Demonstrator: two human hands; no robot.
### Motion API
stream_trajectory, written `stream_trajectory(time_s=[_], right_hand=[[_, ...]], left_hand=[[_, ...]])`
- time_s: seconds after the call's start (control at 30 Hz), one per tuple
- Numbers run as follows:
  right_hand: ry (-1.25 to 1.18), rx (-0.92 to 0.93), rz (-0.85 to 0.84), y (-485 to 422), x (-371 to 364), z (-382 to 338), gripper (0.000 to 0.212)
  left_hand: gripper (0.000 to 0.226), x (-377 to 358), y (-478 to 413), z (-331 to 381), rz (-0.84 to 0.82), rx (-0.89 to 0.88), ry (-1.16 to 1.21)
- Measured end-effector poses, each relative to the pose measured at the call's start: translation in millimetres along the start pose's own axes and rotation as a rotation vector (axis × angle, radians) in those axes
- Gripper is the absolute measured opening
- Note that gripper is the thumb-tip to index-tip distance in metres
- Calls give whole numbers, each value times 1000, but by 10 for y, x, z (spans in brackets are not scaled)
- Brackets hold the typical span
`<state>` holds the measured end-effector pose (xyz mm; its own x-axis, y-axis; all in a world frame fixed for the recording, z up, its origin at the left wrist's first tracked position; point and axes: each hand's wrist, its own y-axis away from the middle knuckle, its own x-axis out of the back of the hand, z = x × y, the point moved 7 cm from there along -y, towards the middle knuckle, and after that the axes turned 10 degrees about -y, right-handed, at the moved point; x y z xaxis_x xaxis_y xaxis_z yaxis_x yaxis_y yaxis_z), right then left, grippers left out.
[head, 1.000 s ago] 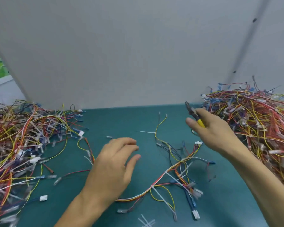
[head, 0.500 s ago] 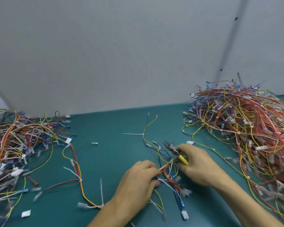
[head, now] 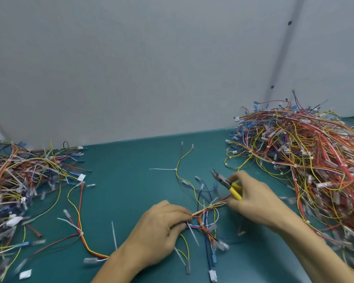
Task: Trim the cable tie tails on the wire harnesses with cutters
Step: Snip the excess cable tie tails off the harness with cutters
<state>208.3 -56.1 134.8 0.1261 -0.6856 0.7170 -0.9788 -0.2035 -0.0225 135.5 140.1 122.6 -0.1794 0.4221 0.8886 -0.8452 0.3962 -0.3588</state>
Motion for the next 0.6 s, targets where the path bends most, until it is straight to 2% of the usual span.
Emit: stream_trajectory(time_s=[0.07, 0.13, 0.3, 0.43, 0.6], right_hand=[[-64, -18, 69, 16, 147, 41, 42], [-78, -28, 51, 47, 221, 75, 46], [-27, -18, -23, 107, 259, 93, 31], [52, 89, -39, 119, 244, 35, 21], [80, 17, -23, 112, 230, 141, 25]], left_hand=[[23, 18, -3, -27, 10, 50, 36], [23, 61, -11, -56, 53, 108, 70], [22, 161, -90, -80, 133, 189, 100], [20, 198, -279, 9, 146, 165, 116], [25, 97, -591, 118, 105, 84, 49]])
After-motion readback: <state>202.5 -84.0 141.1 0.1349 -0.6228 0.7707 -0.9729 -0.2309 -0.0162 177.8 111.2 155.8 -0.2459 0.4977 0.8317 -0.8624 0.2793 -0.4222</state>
